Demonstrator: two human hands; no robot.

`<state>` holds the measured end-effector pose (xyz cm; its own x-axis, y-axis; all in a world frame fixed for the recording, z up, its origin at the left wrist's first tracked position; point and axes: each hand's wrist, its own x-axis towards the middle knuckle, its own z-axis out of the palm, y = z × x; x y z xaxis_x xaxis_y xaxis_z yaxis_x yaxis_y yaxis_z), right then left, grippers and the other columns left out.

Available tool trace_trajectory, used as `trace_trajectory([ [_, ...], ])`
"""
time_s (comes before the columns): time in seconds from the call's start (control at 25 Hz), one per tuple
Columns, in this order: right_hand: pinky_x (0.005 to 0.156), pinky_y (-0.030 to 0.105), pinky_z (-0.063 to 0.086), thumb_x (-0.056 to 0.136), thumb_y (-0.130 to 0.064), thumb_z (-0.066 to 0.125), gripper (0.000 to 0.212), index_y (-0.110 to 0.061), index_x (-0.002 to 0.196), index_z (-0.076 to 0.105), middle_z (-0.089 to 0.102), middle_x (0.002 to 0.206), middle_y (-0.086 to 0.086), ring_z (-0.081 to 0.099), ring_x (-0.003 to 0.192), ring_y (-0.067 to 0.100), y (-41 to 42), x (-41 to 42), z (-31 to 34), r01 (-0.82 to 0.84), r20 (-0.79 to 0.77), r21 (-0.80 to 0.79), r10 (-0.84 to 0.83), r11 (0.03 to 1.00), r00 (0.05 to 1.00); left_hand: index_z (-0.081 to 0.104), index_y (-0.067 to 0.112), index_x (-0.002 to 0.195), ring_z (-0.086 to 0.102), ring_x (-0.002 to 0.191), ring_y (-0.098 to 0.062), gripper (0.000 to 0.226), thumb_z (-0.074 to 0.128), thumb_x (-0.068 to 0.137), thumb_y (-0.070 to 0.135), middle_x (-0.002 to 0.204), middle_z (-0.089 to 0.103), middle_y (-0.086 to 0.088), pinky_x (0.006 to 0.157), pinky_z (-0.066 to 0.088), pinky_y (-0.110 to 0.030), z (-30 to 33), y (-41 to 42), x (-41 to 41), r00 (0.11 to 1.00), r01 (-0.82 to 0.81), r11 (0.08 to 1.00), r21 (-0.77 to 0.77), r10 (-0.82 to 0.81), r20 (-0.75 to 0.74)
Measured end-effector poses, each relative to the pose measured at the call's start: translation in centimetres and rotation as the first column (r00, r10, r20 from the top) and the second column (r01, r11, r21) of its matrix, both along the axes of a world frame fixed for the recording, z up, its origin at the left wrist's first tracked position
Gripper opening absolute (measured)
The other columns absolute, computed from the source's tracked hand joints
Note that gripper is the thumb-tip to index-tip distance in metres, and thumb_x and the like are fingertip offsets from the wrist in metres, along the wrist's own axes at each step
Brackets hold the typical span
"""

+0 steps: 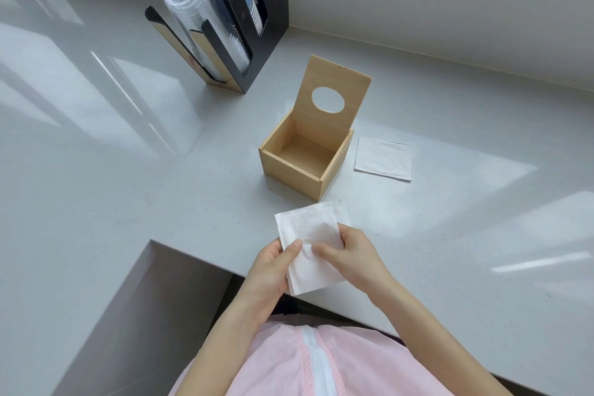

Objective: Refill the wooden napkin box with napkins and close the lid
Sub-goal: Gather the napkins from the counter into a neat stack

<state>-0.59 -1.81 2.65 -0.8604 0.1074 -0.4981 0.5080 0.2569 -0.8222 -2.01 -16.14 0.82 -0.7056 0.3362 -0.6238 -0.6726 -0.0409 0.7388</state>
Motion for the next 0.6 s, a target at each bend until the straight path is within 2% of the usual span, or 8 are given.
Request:
trace_trajectory([
  [0.2,0.076,0.032,0.051,0.084,-0.021,0.061,0.020,-0.010,0.100,0.064,0.070,0.095,0.003,0.065,0.090,0.019,-0.4,0.2,-0.4,-0.017,0.004,0.047,0.017,0.999,1.000,0.060,0.008,0.111,0.066,0.095,-0.024,0.026,0.045,0.095,0.020,0.105,0.070,-0.012,0.087,0.051,-0.041,-0.1,0.1,0.2,0.999,-0.041,0.999,-0.023,0.041,-0.005],
  [0.32,0.066,0.023,0.046,0.087,-0.028,0.058,0.015,-0.016,0.096,0.062,0.065,0.089,-0.003,0.060,0.077,0.011,0.6,-0.3,-0.5,0.010,-0.033,0.099,-0.006,0.995,0.999,0.061,0.009,0.110,0.067,0.091,-0.021,0.023,0.045,0.095,0.018,0.101,0.071,-0.009,0.083,0.052,-0.037,-0.2,-0.1,0.0,0.996,-0.086,0.996,-0.016,0.086,-0.005],
  [0.36,0.064,0.020,0.044,0.089,-0.029,0.056,0.015,-0.018,0.098,0.061,0.063,0.091,-0.003,0.058,0.077,0.010,1.2,-0.7,-0.8,0.052,-0.050,0.165,-0.045,0.985,0.998,0.061,0.010,0.108,0.068,0.088,-0.018,0.022,0.045,0.095,0.017,0.099,0.071,-0.006,0.082,0.052,-0.035,-0.2,-0.2,-0.2,0.994,-0.112,0.994,-0.013,0.112,-0.005],
  [0.44,0.070,0.023,0.042,0.090,-0.030,0.053,0.026,-0.016,0.111,0.055,0.059,0.106,0.001,0.056,0.090,0.014,2.4,-1.3,-1.6,0.083,-0.059,0.383,-0.066,0.920,0.996,0.063,0.013,0.102,0.069,0.084,-0.012,0.019,0.045,0.095,0.016,0.094,0.072,-0.001,0.079,0.052,-0.031,-0.2,-0.6,-0.4,0.988,-0.156,0.988,-0.007,0.155,-0.001],
  [0.52,0.076,0.026,0.039,0.088,-0.033,0.054,0.040,-0.010,0.121,0.046,0.048,0.120,0.007,0.048,0.109,0.021,2.9,-1.6,-2.6,-0.019,0.026,0.563,0.005,0.826,1.000,0.063,0.015,0.097,0.070,0.080,-0.009,0.019,0.045,0.095,0.015,0.088,0.074,0.003,0.078,0.052,-0.030,-0.2,-0.9,-0.6,0.984,-0.178,0.984,-0.001,0.178,0.005],
  [0.6,0.079,0.030,0.040,0.086,-0.032,0.057,0.044,-0.006,0.118,0.043,0.041,0.122,0.011,0.041,0.114,0.026,2.8,-1.9,-3.3,-0.130,0.103,0.653,0.083,0.746,0.991,0.063,0.016,0.095,0.071,0.076,-0.006,0.018,0.045,0.095,0.015,0.082,0.075,0.006,0.077,0.052,-0.029,-0.3,-1.0,-0.7,0.982,-0.191,0.982,0.001,0.191,0.006],
])
